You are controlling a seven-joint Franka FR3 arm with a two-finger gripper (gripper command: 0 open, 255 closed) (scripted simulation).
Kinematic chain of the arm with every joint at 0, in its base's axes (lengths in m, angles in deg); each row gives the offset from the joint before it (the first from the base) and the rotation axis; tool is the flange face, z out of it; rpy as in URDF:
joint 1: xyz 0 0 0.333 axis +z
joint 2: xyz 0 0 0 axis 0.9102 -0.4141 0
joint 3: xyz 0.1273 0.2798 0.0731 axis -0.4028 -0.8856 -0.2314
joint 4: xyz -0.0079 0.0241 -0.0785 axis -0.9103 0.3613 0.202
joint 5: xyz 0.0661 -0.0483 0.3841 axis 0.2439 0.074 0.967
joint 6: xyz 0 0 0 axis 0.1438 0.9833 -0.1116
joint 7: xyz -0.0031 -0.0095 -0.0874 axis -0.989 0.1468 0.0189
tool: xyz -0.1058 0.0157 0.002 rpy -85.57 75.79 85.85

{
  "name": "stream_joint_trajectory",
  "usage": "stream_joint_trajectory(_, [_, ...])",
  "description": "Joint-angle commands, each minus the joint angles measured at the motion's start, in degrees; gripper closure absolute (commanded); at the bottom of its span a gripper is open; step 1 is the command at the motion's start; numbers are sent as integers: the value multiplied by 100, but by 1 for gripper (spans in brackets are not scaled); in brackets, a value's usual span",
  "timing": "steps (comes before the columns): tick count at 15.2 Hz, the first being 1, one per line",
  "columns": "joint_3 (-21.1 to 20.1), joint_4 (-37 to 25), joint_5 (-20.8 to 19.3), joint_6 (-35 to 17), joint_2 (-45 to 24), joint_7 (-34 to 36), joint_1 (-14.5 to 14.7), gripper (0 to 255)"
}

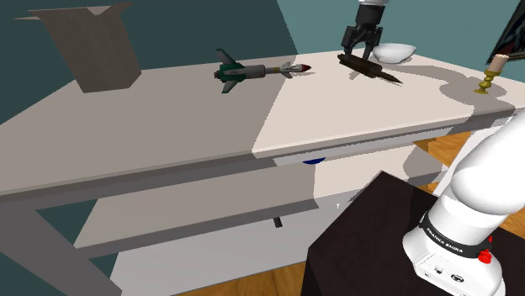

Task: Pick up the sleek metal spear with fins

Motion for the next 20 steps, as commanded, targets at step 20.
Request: stream_joint_trajectory(20, [883, -4028, 1150, 622, -4023, -822, -1429, 0])
